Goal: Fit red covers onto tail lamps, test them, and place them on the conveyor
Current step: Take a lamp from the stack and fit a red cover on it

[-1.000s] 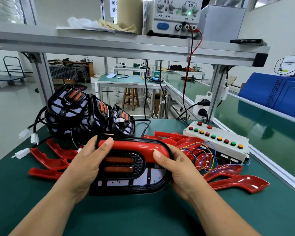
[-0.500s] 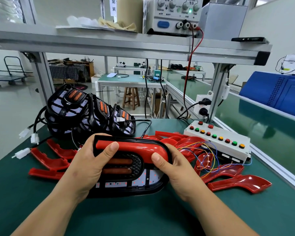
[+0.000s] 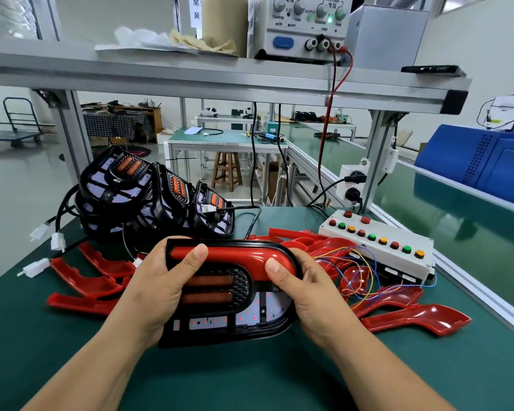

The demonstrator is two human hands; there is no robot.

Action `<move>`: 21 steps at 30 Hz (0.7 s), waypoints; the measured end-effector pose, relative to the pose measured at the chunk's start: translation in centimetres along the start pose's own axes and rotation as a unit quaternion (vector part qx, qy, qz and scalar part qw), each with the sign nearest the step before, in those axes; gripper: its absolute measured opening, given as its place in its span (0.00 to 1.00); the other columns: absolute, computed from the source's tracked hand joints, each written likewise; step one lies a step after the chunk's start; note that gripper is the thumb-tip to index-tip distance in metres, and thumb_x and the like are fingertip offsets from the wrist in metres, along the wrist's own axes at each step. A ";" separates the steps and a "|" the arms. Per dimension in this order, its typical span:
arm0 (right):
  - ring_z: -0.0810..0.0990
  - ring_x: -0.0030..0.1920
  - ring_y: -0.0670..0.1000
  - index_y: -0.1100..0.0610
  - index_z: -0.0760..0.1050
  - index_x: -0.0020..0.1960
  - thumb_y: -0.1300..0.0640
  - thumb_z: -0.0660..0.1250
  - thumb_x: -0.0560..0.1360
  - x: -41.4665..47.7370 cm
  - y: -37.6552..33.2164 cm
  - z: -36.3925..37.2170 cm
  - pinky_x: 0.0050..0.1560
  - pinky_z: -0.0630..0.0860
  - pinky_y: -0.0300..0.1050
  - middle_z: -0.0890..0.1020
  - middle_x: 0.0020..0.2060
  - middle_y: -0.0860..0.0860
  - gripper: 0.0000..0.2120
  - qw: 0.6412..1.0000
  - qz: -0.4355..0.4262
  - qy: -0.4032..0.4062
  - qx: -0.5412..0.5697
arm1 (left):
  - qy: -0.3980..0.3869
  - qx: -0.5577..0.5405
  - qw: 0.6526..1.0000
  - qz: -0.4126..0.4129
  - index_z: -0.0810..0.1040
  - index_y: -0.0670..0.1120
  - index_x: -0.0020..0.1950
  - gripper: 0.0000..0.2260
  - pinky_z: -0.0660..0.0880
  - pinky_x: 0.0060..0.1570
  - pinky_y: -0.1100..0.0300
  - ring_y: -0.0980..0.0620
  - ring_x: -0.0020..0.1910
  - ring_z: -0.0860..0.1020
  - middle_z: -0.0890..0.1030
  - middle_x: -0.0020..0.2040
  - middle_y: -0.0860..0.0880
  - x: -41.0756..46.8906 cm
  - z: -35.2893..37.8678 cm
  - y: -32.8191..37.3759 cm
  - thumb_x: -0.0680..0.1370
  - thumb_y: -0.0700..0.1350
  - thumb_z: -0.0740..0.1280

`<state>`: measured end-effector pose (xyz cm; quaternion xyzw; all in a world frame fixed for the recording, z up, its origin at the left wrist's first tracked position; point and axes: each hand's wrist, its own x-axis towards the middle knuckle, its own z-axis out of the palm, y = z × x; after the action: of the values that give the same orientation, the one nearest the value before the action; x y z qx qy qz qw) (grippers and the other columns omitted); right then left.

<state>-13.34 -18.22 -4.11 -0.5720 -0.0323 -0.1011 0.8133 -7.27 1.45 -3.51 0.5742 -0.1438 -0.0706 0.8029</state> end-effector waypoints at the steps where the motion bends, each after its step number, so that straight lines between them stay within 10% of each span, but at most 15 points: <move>1: 0.85 0.47 0.54 0.60 0.76 0.56 0.52 0.75 0.64 0.0 0.0 -0.1 0.46 0.80 0.41 0.86 0.48 0.56 0.24 1.000 0.009 0.002 -0.006 | -0.003 0.004 1.000 -0.007 0.75 0.42 0.58 0.19 0.81 0.37 0.42 0.34 0.45 0.84 0.84 0.50 0.37 0.1 0.0 -0.1 0.71 0.49 0.72; 21: 0.85 0.43 0.57 0.64 0.79 0.55 0.60 0.72 0.66 0.8 -0.2 -1.3 0.42 0.82 0.48 0.85 0.46 0.61 0.18 0.997 0.051 0.029 0.048 | -0.005 0.058 0.998 -0.031 0.75 0.44 0.63 0.22 0.82 0.47 0.47 0.43 0.51 0.85 0.85 0.53 0.41 0.4 0.5 -0.2 0.75 0.57 0.66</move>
<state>-12.67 -19.62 -4.21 -0.5303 0.0160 -0.0741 0.8444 -7.02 0.78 -3.51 0.6232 -0.1341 -0.0902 0.7652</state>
